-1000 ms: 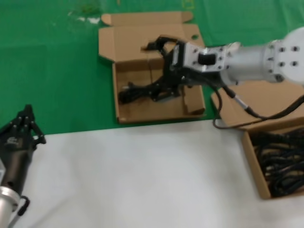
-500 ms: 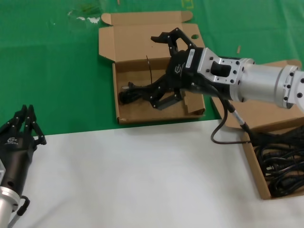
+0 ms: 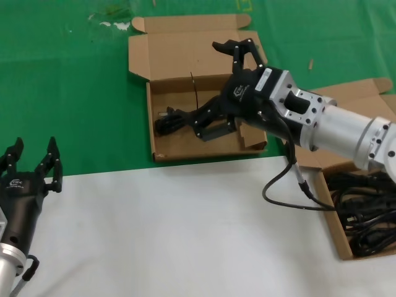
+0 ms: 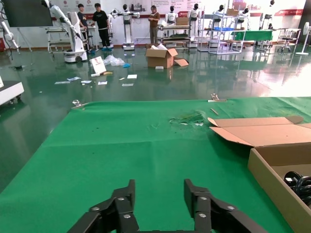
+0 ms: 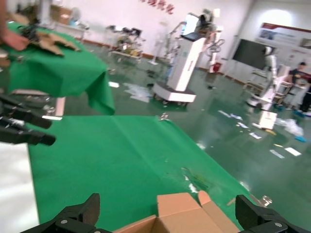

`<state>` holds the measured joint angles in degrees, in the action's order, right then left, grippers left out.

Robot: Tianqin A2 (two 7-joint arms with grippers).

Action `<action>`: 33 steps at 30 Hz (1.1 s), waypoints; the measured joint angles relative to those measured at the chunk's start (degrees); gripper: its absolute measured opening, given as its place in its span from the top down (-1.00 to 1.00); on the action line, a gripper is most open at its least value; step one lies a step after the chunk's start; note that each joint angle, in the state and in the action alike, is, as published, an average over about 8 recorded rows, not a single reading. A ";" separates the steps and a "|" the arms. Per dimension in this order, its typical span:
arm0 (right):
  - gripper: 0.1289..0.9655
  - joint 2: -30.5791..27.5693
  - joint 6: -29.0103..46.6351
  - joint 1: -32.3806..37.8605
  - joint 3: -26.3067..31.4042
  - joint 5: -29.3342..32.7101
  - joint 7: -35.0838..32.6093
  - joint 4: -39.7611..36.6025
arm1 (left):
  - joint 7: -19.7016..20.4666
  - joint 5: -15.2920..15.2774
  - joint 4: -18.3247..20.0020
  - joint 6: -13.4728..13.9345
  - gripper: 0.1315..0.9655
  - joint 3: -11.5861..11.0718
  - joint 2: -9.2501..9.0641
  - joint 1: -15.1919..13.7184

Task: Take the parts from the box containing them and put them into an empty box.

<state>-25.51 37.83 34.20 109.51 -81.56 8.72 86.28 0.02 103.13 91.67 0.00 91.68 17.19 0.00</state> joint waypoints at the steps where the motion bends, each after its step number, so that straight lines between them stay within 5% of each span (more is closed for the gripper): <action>1: -0.98 0.15 -0.70 -0.63 -0.33 -0.41 -0.16 0.10 | 0.00 0.00 0.00 0.00 0.52 0.00 0.00 0.00; 23: -1.00 3.50 -15.92 -14.41 -7.50 -9.08 -3.67 2.27 | -0.01 0.00 0.00 0.00 -0.61 0.00 0.00 0.00; 33: -1.00 5.04 -22.88 -20.71 -10.80 -13.05 -5.27 3.26 | -0.03 0.00 0.00 0.00 -0.82 0.00 0.00 0.00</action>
<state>-20.47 14.94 13.49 98.71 -94.61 3.45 89.55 -0.01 103.13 91.67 0.00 91.67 17.19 0.00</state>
